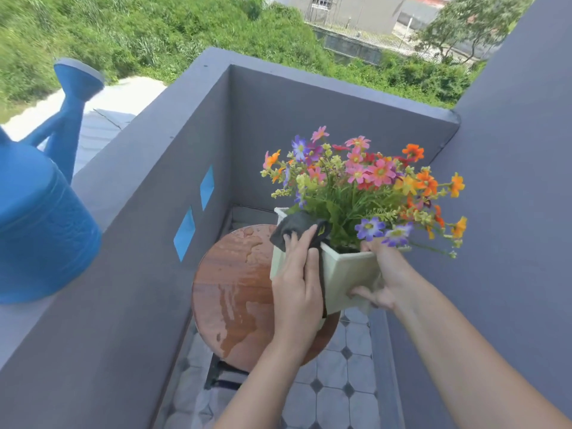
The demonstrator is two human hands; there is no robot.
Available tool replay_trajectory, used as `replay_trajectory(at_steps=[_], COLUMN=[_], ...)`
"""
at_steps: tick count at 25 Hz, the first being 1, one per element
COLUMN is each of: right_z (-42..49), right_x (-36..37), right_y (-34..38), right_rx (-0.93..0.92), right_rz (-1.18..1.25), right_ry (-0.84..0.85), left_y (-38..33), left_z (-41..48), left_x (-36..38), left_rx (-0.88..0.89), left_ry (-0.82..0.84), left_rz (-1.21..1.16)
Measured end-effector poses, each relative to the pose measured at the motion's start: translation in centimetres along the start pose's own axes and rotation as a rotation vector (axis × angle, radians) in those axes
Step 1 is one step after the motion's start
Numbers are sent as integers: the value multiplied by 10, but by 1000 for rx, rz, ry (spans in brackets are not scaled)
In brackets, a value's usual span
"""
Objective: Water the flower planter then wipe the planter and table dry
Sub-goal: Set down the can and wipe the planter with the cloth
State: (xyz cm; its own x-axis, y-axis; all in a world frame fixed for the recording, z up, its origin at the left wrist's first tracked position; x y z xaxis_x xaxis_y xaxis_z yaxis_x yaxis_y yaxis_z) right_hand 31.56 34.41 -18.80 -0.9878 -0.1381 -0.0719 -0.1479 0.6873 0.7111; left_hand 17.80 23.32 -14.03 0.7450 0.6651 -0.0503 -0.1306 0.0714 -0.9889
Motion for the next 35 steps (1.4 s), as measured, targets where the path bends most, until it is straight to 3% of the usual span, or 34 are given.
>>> replay_trajectory(at_steps=[2, 6, 9, 14, 16, 20, 23, 27, 32, 35], right_z=[-12, -18, -18, -17, -23, -21, -19, -26, -32, -30], right_x=[5, 4, 8, 9, 13, 16, 14, 18, 21, 21], right_y=[-2, -6, -5, -6, -6, -11, -10, -9, -11, -11], right_rx=[45, 58, 37, 53, 60, 86, 67, 67, 112, 108], right_rz=[-24, 17, 62, 39, 29, 79, 92, 55, 71, 87], right_ry=[55, 76, 35, 25, 33, 35, -11, 14, 20, 7], left_y=[-2, 31, 28, -4, 20, 80, 48, 7, 71, 51], left_z=[10, 56, 42, 38, 47, 17, 10, 36, 24, 18], left_x=[-5, -22, -23, -18, -25, -38, -31, -31, -43, -34], left_rx=[57, -256, -377, -190, -262, -584, -454, -267, -568, -513], left_ry=[-45, -157, -216, -231, -251, -163, -115, -174, -94, 48], left_rz=[53, 95, 158, 173, 229, 339, 314, 281, 358, 359])
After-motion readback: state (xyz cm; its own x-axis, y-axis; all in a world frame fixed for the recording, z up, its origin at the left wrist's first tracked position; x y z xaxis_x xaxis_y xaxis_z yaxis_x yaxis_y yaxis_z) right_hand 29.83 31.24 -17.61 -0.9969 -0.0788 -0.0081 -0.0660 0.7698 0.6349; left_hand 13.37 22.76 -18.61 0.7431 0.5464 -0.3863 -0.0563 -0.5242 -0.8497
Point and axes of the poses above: each hand's wrist, its own z-axis towards the middle knuckle, its own x-axis out of the palm, y = z × x, the point moved 8 cm from there along z, towards the middle knuckle, and after that the axes turned 1 degree about -z, right-handed, at the moved point
